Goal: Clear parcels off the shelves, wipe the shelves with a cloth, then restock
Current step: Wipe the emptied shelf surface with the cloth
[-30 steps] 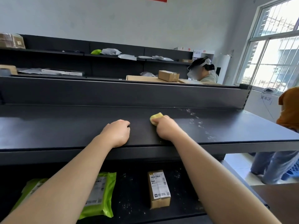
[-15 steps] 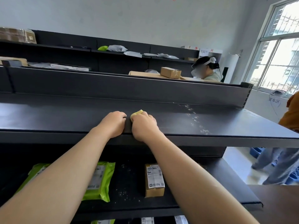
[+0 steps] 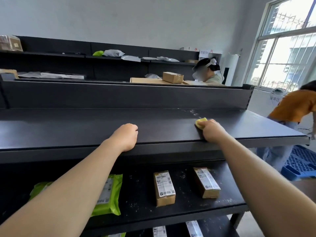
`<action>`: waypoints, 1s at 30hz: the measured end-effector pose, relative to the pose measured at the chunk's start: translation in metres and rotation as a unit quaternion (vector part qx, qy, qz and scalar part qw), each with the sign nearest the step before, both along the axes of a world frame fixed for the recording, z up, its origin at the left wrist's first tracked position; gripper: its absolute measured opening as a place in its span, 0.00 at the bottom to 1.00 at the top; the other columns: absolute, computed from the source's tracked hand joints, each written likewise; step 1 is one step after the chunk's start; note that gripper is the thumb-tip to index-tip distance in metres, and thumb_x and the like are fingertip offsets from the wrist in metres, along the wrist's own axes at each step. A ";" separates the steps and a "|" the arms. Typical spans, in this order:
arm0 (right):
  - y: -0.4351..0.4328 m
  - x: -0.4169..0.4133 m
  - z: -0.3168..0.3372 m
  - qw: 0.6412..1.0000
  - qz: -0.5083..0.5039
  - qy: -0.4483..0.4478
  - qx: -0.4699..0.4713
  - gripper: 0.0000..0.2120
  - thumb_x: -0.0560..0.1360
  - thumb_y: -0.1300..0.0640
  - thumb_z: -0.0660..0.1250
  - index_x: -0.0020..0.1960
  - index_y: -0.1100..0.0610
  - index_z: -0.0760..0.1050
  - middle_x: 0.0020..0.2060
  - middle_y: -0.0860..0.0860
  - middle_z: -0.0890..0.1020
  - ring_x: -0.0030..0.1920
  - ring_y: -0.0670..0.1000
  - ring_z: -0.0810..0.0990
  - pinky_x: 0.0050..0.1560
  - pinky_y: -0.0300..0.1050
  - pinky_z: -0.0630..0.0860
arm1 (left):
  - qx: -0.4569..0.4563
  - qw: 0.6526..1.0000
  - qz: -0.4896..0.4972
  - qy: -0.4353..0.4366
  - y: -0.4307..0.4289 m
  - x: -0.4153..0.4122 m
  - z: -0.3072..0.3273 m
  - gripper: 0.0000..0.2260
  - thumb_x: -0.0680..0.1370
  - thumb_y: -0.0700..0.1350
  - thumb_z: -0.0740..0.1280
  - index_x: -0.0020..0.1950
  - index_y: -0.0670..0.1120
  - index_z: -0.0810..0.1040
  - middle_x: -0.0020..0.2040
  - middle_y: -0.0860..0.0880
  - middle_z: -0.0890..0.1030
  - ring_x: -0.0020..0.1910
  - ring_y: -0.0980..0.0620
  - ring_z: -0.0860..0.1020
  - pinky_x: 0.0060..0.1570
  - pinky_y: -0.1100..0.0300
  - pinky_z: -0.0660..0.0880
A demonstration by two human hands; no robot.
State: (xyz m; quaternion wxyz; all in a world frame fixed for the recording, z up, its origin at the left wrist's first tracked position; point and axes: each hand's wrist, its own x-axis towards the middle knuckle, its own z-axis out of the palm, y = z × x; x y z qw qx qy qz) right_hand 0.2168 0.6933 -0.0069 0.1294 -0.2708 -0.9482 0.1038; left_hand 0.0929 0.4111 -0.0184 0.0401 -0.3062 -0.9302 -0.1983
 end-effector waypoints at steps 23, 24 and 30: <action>0.073 -0.074 0.013 0.998 0.062 0.006 0.001 0.22 0.73 0.67 0.56 0.63 0.54 0.77 0.60 0.56 0.79 0.59 0.59 0.77 0.58 0.44 0.72 | -0.076 0.997 0.024 -0.004 0.118 -0.045 0.011 0.15 0.83 0.44 0.53 0.65 0.43 0.72 0.63 0.45 0.75 0.57 0.47 0.73 0.57 0.54 0.71; 0.060 -0.086 0.012 0.995 0.098 0.016 -0.002 0.23 0.74 0.67 0.57 0.64 0.52 0.77 0.61 0.55 0.79 0.60 0.58 0.77 0.58 0.41 0.71 | -0.078 0.996 0.031 -0.009 0.122 -0.048 0.012 0.15 0.82 0.45 0.53 0.65 0.43 0.72 0.64 0.45 0.74 0.58 0.46 0.73 0.57 0.54 0.71; 0.029 -0.145 0.008 0.976 0.208 -0.064 -0.007 0.22 0.72 0.70 0.53 0.63 0.60 0.72 0.62 0.60 0.73 0.61 0.62 0.73 0.62 0.52 0.69 | -0.093 0.994 0.061 -0.019 0.142 -0.069 0.015 0.16 0.82 0.47 0.55 0.68 0.44 0.70 0.67 0.46 0.72 0.65 0.45 0.71 0.61 0.55 0.69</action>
